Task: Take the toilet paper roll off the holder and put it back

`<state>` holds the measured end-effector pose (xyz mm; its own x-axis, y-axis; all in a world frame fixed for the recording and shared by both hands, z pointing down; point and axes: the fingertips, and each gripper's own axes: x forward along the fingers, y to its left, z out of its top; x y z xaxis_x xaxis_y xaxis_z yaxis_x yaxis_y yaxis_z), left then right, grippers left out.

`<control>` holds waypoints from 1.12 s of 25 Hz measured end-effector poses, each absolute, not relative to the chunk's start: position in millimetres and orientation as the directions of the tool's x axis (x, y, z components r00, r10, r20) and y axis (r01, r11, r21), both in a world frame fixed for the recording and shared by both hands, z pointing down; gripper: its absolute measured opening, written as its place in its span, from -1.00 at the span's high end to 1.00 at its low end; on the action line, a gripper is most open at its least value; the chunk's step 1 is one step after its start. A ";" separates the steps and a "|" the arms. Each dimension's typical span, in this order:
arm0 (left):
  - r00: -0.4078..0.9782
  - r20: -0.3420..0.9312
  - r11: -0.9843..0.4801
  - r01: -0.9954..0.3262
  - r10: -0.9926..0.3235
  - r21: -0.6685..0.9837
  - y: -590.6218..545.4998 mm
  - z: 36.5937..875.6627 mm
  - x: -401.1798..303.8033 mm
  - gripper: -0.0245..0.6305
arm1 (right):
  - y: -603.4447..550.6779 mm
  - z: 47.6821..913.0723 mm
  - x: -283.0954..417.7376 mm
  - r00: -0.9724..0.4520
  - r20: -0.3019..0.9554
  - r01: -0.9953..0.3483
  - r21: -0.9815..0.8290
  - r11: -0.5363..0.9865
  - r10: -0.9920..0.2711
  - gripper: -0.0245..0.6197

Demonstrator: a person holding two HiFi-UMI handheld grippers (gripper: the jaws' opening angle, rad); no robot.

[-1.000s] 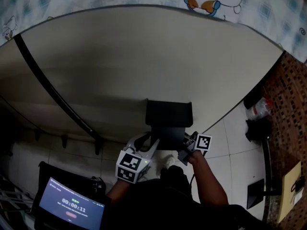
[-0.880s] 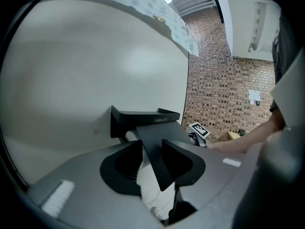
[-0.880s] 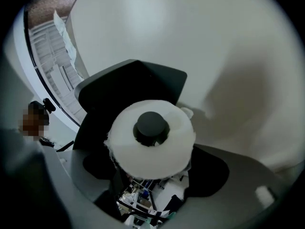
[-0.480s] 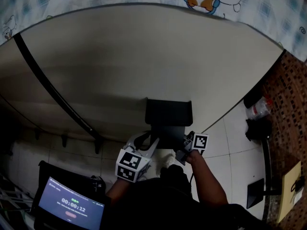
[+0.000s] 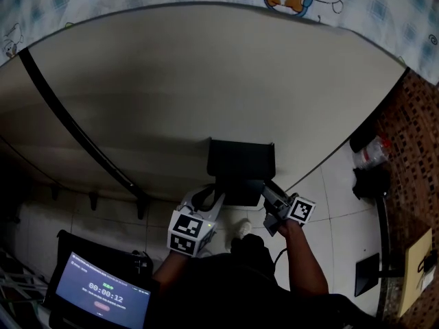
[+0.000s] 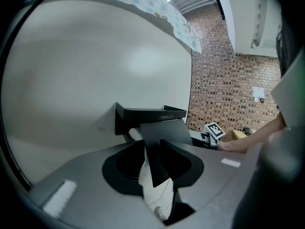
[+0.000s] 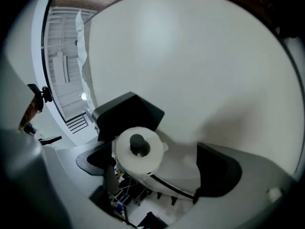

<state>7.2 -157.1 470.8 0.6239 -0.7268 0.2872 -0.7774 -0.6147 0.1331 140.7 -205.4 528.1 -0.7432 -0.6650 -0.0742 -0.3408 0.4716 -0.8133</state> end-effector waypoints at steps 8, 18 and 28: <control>0.591 0.250 -0.588 -0.803 -0.766 0.096 -170.4 477.7 0.4 0.68 | -197.6 496.4 223.2 -0.529 -0.136 -0.432 -0.807 0.404 -0.838 -0.75; 0.565 0.168 -0.544 -0.824 -0.808 0.157 -167.9 475.0 -20.8 0.68 | -186.7 433.0 223.6 -0.506 -0.210 -0.516 -0.703 0.489 -0.837 -0.75; 0.415 0.038 -0.409 -0.906 -0.909 0.107 -170.1 400.7 -62.0 0.87 | -163.6 369.6 232.9 -0.273 -0.227 -0.892 -0.305 0.334 -0.935 0.58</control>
